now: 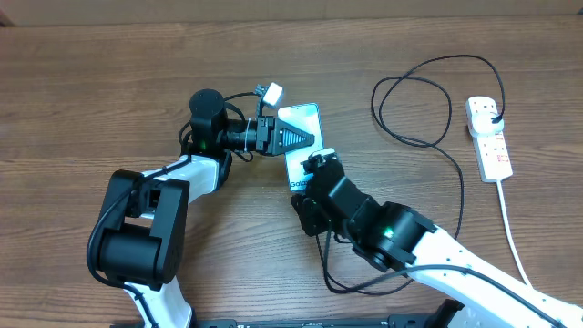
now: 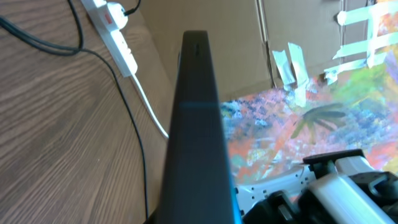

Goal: Plug charger to phone and switch on socket
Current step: 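Lower the phone flat onto the table with the left gripper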

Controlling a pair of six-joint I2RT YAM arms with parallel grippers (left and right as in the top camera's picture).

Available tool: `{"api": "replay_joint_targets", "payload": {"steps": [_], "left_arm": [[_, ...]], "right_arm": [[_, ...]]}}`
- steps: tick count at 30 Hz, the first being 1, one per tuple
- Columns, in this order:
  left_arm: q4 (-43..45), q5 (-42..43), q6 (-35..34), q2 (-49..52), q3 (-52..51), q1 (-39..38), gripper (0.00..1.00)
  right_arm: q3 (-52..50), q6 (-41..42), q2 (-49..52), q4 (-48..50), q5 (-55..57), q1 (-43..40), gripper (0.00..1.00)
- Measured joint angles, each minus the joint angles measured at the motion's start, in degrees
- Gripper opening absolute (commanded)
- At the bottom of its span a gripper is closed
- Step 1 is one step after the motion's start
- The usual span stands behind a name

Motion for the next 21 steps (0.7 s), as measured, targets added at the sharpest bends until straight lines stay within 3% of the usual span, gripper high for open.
{"api": "replay_joint_targets", "payload": {"steps": [1,5,10,13,15,18,21], "left_arm": [[2.19,-0.68,-1.14,0.04,-0.11,-0.04,0.04],[7.96,-4.17,-7.04,0.07,0.22,-0.11,0.04],[6.62,-7.23,-9.97,0.24,7.65,-1.57,0.04],[-9.31,-8.98,-6.01,0.24,16.31,-3.80,0.04],[-33.20,-11.69,4.00,0.22,24.06,-5.68,0.04],[-59.69,-16.76,19.91,0.33,31.06,-6.88,0.04],[-76.78,-19.98,37.13,1.44,34.84,-6.78,0.04]], "right_arm": [[0.50,-0.02,-1.49,-0.90,0.31,-0.02,0.80],[2.16,-0.07,-12.94,-6.84,2.45,-0.07,0.97],[2.23,-0.37,-26.32,-12.57,8.44,-0.04,1.00],[2.25,-0.39,-34.42,-14.67,12.35,-0.07,1.00],[2.58,-0.37,-40.11,-16.39,15.13,-0.07,1.00],[2.78,-0.37,-41.62,-18.03,17.00,-0.09,1.00],[2.75,0.13,-41.35,-18.16,17.66,-0.09,1.00]]}}
